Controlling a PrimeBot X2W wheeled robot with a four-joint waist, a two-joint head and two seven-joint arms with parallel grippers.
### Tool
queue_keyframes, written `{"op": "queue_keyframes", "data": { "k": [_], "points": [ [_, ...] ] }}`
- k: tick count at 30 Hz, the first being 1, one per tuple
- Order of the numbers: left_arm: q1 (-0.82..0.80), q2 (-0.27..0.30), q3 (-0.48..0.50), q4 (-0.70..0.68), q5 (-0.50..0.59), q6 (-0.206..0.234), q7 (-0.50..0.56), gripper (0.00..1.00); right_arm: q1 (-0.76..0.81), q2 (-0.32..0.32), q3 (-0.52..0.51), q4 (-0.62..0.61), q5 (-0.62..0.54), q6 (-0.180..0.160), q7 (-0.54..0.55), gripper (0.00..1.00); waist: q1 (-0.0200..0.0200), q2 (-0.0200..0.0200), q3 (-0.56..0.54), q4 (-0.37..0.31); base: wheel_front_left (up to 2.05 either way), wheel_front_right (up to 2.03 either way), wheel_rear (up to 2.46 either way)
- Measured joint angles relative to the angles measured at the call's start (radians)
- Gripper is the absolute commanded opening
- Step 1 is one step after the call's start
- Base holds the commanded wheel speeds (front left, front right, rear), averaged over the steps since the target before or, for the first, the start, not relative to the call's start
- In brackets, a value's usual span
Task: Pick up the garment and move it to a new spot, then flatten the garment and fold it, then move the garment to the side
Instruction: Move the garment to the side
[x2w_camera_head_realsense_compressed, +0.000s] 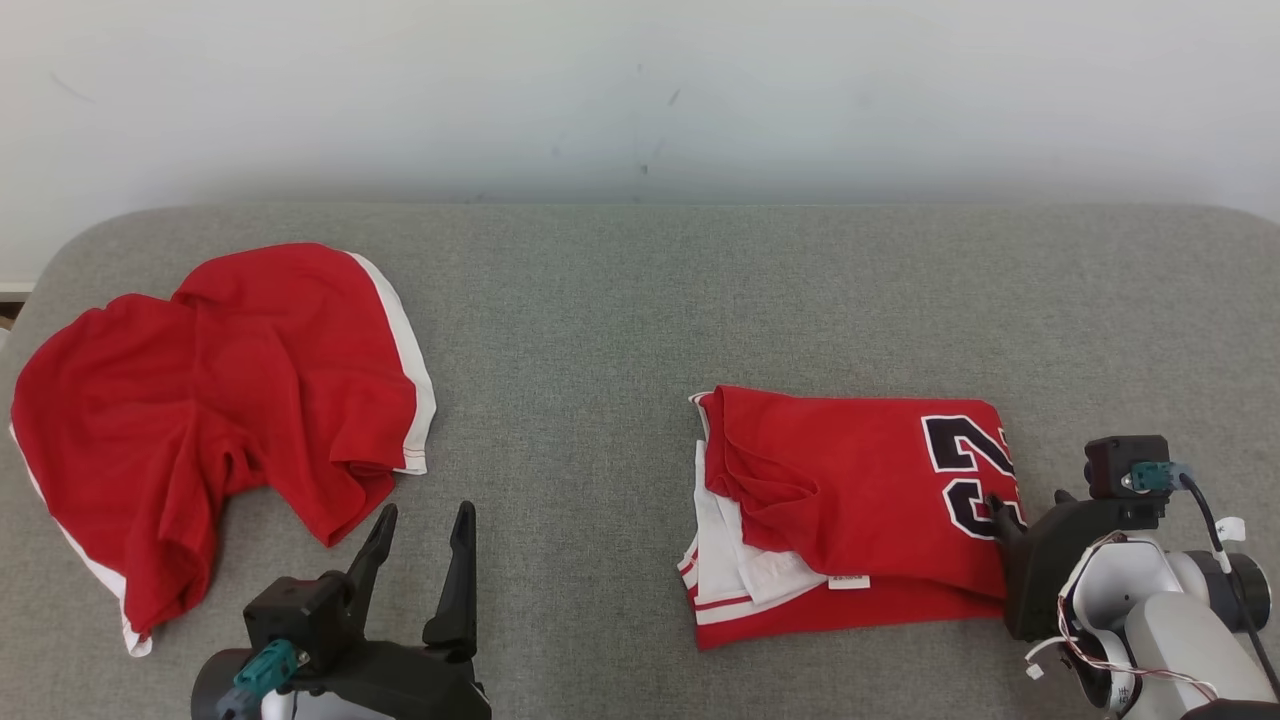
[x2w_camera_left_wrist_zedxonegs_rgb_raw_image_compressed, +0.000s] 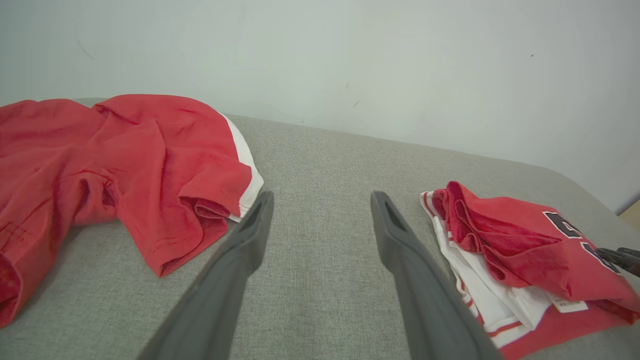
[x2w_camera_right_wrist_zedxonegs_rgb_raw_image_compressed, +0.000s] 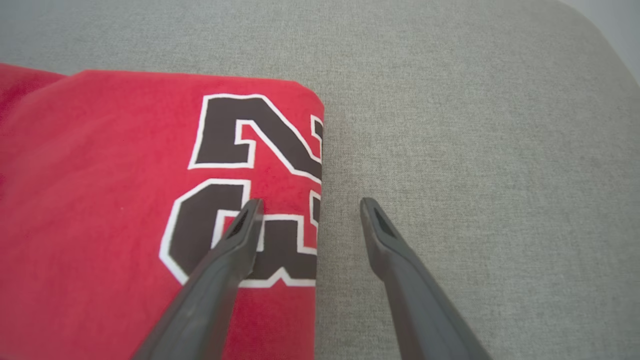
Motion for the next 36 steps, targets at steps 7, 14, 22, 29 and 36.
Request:
{"op": "queue_keyframes", "data": {
  "k": [7, 14, 22, 29, 36],
  "points": [
    [0.0, 0.0, 0.0, 0.0, 0.0, 0.0, 0.002, 1.0, -0.009, 0.002, -0.002, 0.051, 0.01, 0.005, 0.027, 1.0, -0.0001, 0.0, 0.001, 0.003, 0.0, 0.0, 0.0],
    [0.0, 0.0, -0.007, -0.007, 0.0, -0.008, 0.006, 1.0, -0.043, 0.002, -0.01, 0.085, 0.026, 0.005, 0.044, 1.0, -0.0001, 0.0, 0.013, 0.011, 0.0, 0.0, 0.0],
    [-0.007, -0.001, -0.012, -0.007, 0.0, -0.008, 0.011, 1.0, -0.093, 0.01, -0.033, 0.136, 0.06, 0.006, 0.076, 1.0, 0.0, 0.0, 0.034, 0.029, 0.0, 0.0, 0.0],
    [-0.013, -0.001, -0.01, -0.003, 0.0, -0.008, 0.011, 1.0, -0.131, 0.026, -0.034, 0.174, 0.076, 0.009, 0.107, 0.18, -0.0001, 0.0001, 0.04, 0.042, 0.0, 0.0, 0.0],
    [-0.013, -0.002, -0.009, 0.001, 0.0, -0.008, 0.011, 1.0, -0.137, 0.024, -0.034, 0.184, 0.083, 0.005, 0.131, 0.0, -0.0001, 0.0, 0.038, 0.045, 0.0, 0.0, 0.0]
  ]
}}
